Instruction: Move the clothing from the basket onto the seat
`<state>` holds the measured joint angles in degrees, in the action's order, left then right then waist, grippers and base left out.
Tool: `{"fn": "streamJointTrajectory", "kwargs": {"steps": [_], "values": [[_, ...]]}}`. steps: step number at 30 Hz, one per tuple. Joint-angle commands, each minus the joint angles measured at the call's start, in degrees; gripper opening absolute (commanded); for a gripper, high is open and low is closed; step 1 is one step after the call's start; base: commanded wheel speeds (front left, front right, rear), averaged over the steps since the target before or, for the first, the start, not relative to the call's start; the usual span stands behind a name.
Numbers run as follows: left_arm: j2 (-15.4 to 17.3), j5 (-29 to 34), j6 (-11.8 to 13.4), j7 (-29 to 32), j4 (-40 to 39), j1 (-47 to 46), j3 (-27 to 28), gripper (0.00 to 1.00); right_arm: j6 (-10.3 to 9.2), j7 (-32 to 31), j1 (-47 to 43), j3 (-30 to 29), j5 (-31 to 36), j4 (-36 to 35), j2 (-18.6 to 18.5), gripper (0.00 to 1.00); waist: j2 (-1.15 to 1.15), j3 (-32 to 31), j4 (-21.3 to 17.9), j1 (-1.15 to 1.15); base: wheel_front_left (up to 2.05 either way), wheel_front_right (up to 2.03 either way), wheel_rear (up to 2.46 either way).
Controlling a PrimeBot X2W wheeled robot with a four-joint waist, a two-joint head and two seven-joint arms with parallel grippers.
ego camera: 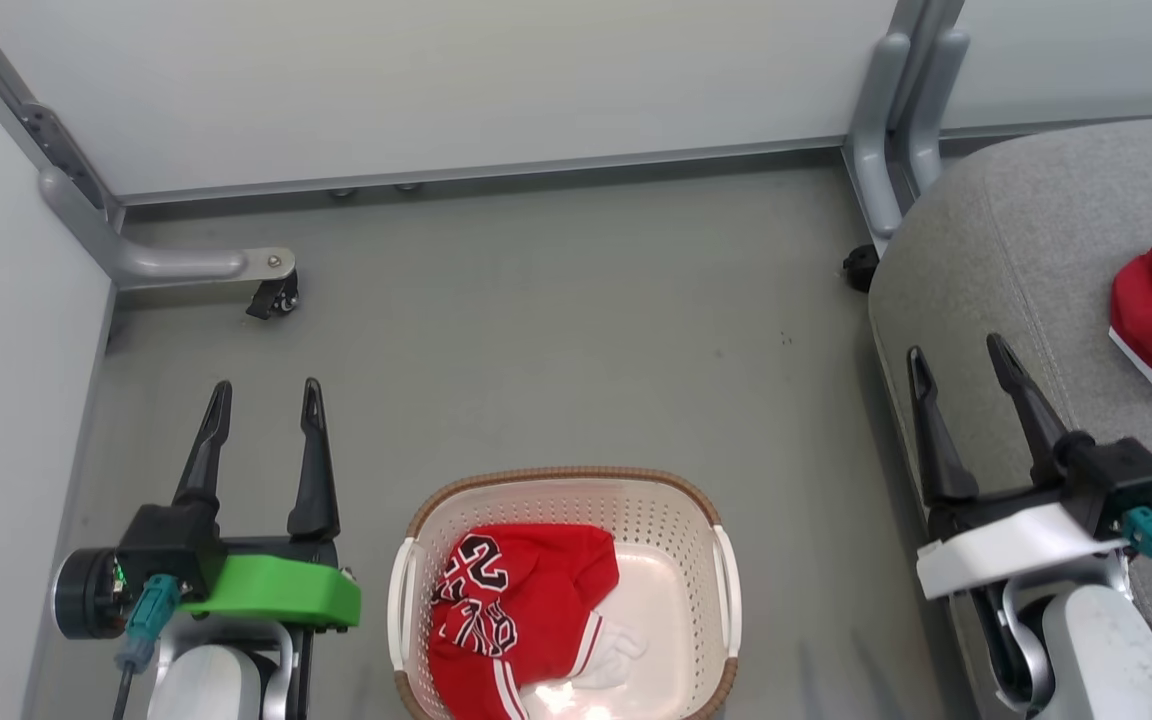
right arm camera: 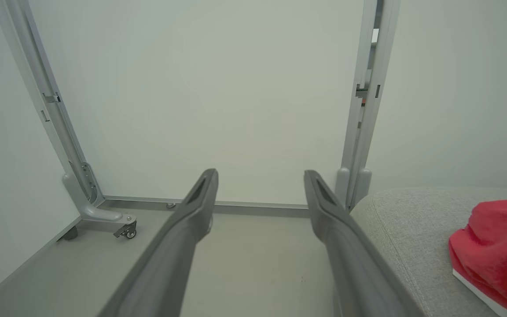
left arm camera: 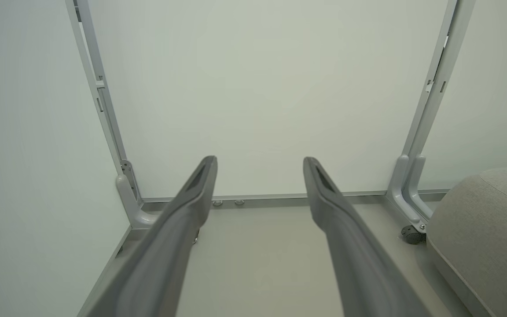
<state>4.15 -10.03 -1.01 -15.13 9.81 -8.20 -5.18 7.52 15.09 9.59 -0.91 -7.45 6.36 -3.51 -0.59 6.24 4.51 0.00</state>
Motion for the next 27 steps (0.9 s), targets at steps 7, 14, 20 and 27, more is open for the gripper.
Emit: {"fn": "streamJointTrajectory", "kwargs": {"steps": [7, 14, 20, 27], "values": [[-0.67, 1.97, -1.38, -0.02, 0.22, 2.68, 1.41, 1.00, -0.06, 0.11, -5.71, 0.34, 0.52, -2.16, 0.42, 1.00, 0.59, -1.60, 0.59, 0.00, 0.00, 0.00, 0.00], [-1.01, 2.35, -2.19, -0.02, 0.54, 3.72, 1.90, 1.00, -0.06, 0.11, -9.24, 0.17, -0.18, -3.31, 0.55, 1.00, 0.59, -2.43, 0.51, 0.00, 0.00, 0.00, 0.00], [-1.12, 3.08, -2.72, -0.02, 0.91, 3.94, 2.06, 1.00, -0.06, 0.11, -10.15, 0.62, -0.61, -3.21, 0.55, 1.00, 0.59, -2.54, 0.16, 0.00, 0.00, 0.00, 0.00], [-1.21, 3.39, -2.97, -0.02, 1.25, 3.41, 2.12, 1.00, -0.06, 0.11, -9.97, 0.83, -0.65, -3.13, 0.55, 1.00, 0.59, -2.77, 0.06, 0.00, 0.00, 0.00, 0.00]]}}
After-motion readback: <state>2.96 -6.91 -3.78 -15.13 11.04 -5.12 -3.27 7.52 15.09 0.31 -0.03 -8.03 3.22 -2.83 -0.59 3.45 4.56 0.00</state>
